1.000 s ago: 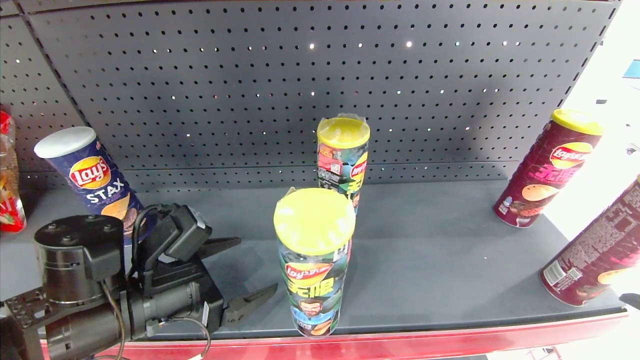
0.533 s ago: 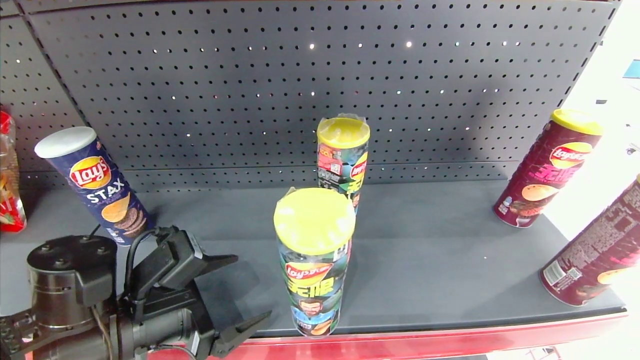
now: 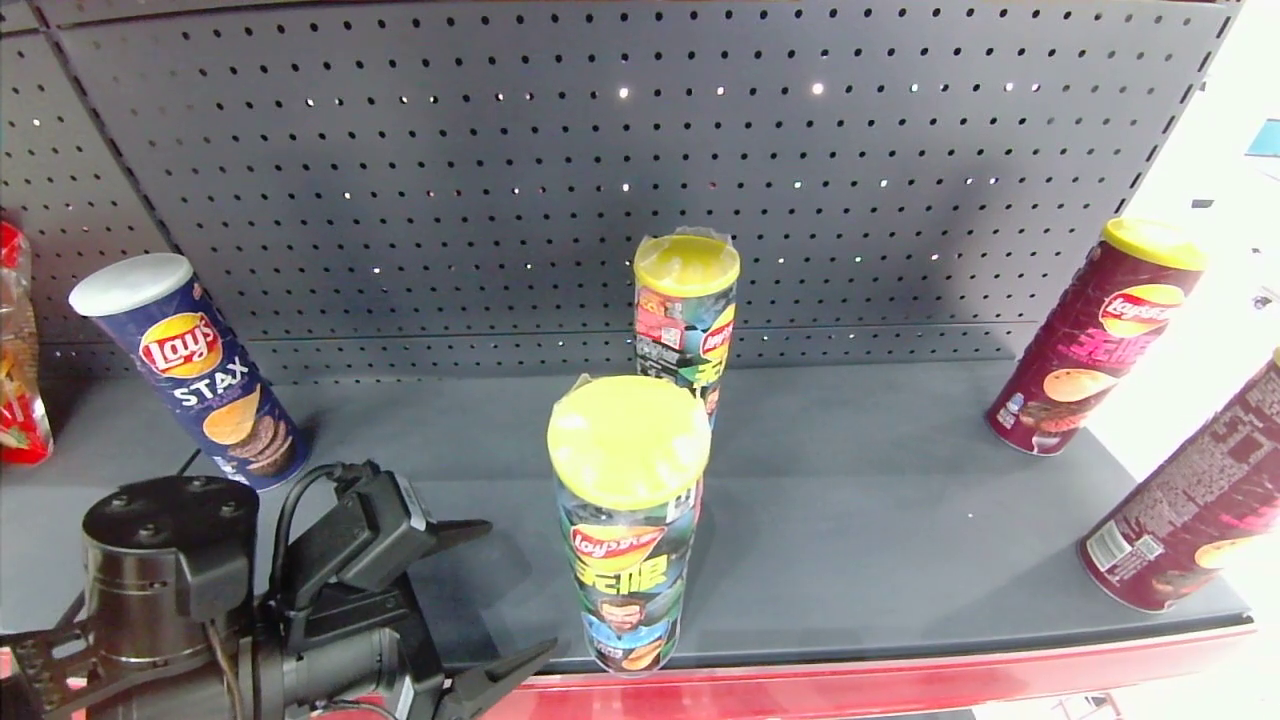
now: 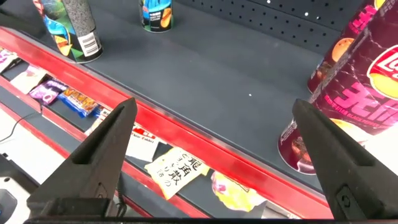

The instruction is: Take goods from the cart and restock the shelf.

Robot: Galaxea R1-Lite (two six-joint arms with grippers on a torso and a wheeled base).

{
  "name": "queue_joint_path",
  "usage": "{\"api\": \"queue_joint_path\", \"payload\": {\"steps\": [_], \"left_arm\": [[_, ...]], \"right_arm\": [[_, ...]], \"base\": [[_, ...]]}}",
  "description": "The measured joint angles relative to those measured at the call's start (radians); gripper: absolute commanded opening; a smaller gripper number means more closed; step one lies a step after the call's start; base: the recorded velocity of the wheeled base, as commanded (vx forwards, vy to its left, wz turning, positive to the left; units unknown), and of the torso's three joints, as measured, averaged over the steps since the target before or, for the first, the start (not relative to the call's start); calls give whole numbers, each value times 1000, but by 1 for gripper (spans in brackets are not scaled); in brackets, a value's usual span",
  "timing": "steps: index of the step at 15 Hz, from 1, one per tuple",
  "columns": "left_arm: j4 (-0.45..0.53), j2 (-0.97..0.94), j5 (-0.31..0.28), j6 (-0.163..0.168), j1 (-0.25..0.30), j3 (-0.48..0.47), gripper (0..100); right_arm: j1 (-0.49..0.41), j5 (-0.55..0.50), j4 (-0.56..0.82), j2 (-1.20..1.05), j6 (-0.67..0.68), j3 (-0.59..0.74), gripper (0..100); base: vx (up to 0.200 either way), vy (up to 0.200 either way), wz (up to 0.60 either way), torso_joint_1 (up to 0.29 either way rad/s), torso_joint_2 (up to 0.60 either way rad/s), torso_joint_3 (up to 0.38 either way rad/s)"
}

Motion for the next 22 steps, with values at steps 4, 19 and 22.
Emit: {"api": "queue_joint_path", "payload": {"steps": [4,19,22], "left_arm": [[0,21,0,1,-1,-17,100],[-1,83,0,0,-16,-86,100],[-1,91,-1,0,-18,-95,100]], "right_arm": [[-1,0,0,1,0,1,100],[0,0,0,10,0,-4,100],[0,0,0,10,0,-3,100]], "base": [[0,0,0,0,0,0],[0,0,0,0,0,0],[0,0,0,0,0,0]]}}
